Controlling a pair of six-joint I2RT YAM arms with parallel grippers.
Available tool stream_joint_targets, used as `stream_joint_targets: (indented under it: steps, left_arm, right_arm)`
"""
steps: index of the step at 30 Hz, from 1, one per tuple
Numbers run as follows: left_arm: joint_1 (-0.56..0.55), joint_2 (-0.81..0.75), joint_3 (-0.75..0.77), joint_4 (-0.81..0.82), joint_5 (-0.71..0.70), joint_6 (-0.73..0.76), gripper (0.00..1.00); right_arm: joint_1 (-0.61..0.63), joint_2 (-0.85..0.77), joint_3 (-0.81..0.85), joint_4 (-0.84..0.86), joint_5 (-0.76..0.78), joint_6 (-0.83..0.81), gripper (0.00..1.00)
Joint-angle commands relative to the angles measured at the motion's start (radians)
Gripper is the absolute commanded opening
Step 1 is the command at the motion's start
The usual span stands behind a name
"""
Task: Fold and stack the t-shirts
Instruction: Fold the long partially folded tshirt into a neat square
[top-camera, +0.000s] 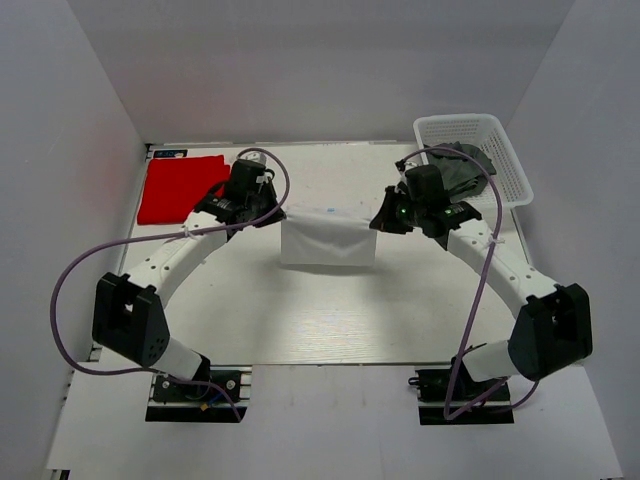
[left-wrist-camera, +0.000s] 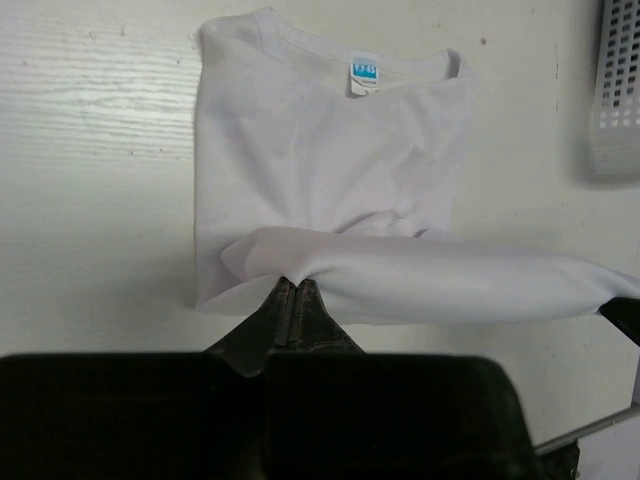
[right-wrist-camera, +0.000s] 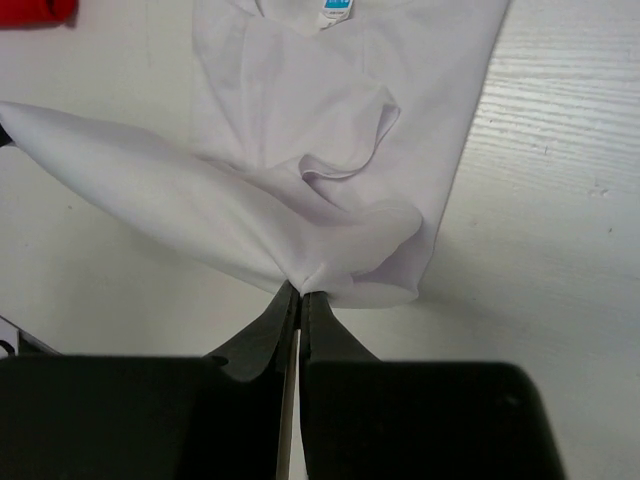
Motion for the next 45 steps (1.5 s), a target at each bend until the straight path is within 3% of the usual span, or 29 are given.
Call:
stream_joint_targets:
  steps: [1,17,25,26,34,35,36,37,39,40,45]
  left_arm:
    - [0.016,0.017,0.079,-0.004,-0.098,0.004,0.0]
    - [0.077,0.316,0.324,0.111,-0.074,0.064,0.0]
    - [0.116,0.699,0.692,0.05,-0.019,0.084,0.0]
    - [0.125,0.765,0.762,0.039,-0.005,0.084,0.0]
    - [0.134,0.916,0.893,0.12,0.043,0.093,0.0]
    - [0.134,0.93,0.913,0.12,0.056,0.102,0.06]
    - [0.134,0.93,0.922,0.11,0.057,0.102,0.19]
    - [0.134,0.93,0.922,0.1,0.057,0.102,0.38]
    - [0.143,0.93,0.942,0.09,0.057,0.111,0.86]
    - [0.143,0.913,0.942,0.076,0.057,0.111,0.99]
    - [0.143,0.798,0.909,0.048,0.047,0.131,1.0]
  right_arm:
    - [-0.038,0.037,0.077,0.044,-0.042,-0.025,0.0]
    - [-0.186,0.358,0.293,0.106,-0.226,-0.054,0.0]
    - [-0.249,0.726,0.602,0.116,-0.303,-0.005,0.0]
    - [-0.254,0.817,0.708,0.113,-0.304,-0.003,0.0]
    - [-0.269,0.965,0.821,0.124,-0.149,0.064,0.0]
    - [-0.274,0.997,0.853,0.109,-0.151,0.067,0.25]
    - [-0.278,1.007,0.864,0.106,-0.175,0.058,0.37]
    - [-0.272,1.016,0.893,0.099,-0.201,0.046,0.5]
    - [-0.272,1.013,0.916,0.078,-0.226,-0.003,0.65]
    - [-0.266,1.004,0.921,0.076,-0.221,-0.016,0.89]
    - [-0.237,0.796,0.801,0.102,-0.238,-0.103,0.89]
